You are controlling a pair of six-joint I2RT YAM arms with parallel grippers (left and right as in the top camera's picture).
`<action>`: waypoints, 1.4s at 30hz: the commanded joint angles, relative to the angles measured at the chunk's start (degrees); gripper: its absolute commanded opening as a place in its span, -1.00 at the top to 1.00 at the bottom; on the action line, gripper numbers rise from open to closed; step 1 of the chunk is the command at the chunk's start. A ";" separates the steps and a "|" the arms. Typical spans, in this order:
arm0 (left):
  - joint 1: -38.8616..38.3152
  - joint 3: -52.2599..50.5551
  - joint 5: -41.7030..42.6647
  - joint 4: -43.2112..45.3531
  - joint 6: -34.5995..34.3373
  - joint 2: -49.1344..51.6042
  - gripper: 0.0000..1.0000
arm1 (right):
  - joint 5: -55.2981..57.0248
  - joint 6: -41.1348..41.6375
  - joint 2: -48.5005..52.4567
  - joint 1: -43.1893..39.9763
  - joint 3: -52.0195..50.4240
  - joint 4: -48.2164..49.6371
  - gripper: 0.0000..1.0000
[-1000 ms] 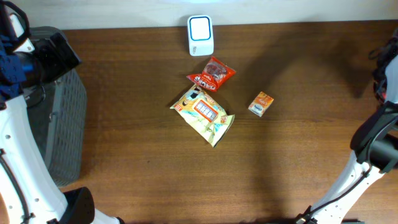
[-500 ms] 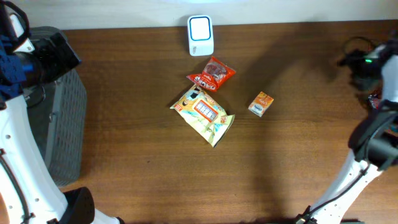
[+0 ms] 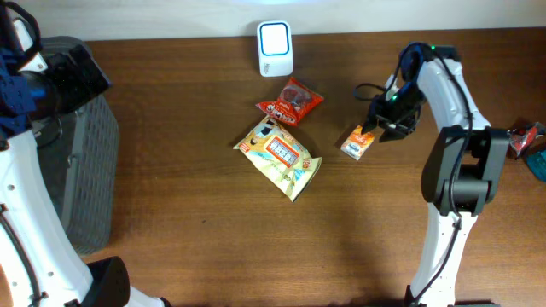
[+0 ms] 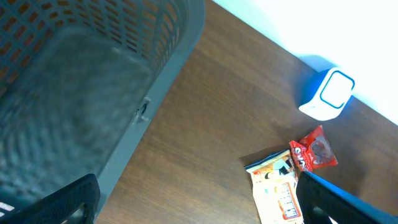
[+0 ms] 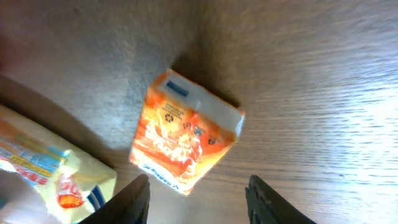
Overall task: Scan the item barcode
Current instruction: 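Grasp the small orange box with the right gripper, then hold the orange box barcode over the white scanner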
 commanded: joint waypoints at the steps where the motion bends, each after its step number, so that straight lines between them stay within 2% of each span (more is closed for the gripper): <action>1: 0.24 0.22 0.00 0.07 -0.76 -0.02 -0.98 | 1.11 -0.72 0.94 2.32 -5.64 2.91 0.00; 3: 0.24 0.22 0.00 0.07 -0.76 -0.02 -0.98 | 1.14 0.52 0.94 2.56 -8.85 6.14 -0.08; 6: 0.24 0.22 0.00 0.07 -0.76 -0.02 -0.98 | 0.94 2.75 0.94 2.58 -11.82 12.52 -0.03; 7: 0.24 0.22 0.00 0.07 -0.76 -0.02 -0.98 | -0.70 2.69 0.94 2.58 -11.91 13.81 0.24; 9: 0.24 0.22 0.00 0.07 -0.74 -0.02 -0.98 | -8.76 2.67 0.94 2.51 -11.67 16.24 0.91; 15: 0.24 0.22 0.00 0.07 -0.76 -0.02 -0.98 | -45.29 -6.62 0.94 2.51 -9.53 25.88 0.92; 18: 0.24 0.22 0.00 0.07 -0.74 -0.02 -0.98 | -62.84 -14.93 0.94 2.58 -9.55 27.85 0.92; 20: 0.24 0.22 0.00 0.07 -0.76 -0.02 -0.98 | -68.48 -17.73 0.94 3.30 -9.55 27.87 0.92; 24: 0.24 0.22 0.00 0.07 -0.76 -0.02 -0.98 | -68.11 -17.55 0.94 7.21 -9.55 31.56 0.92; 26: 0.24 0.22 0.00 0.07 -0.76 -0.02 -0.98 | -59.12 -8.22 0.94 9.49 -9.55 37.27 0.92; 28: 0.24 0.22 0.00 0.07 -0.74 -0.02 -0.98 | -37.46 5.03 0.94 12.57 -9.53 41.42 0.92; 31: 0.24 0.22 0.00 0.07 -0.76 -0.02 -0.98 | -18.14 10.27 0.92 15.78 -7.10 43.41 0.92; 34: 0.24 0.22 0.00 0.07 -0.76 -0.02 -0.98 | 6.75 10.21 0.92 18.56 1.03 43.43 0.92; 36: 0.24 0.22 0.00 0.07 -0.76 -0.02 -0.98 | 18.71 9.38 0.94 20.15 6.69 43.71 0.92; 40: 0.24 0.22 0.00 0.07 -0.76 -0.02 -0.98 | 28.76 1.16 0.94 22.86 10.05 52.61 0.91; 42: 0.24 0.22 0.00 0.07 -0.76 -0.02 -0.98 | 32.61 -7.39 1.77 24.44 9.88 60.24 0.91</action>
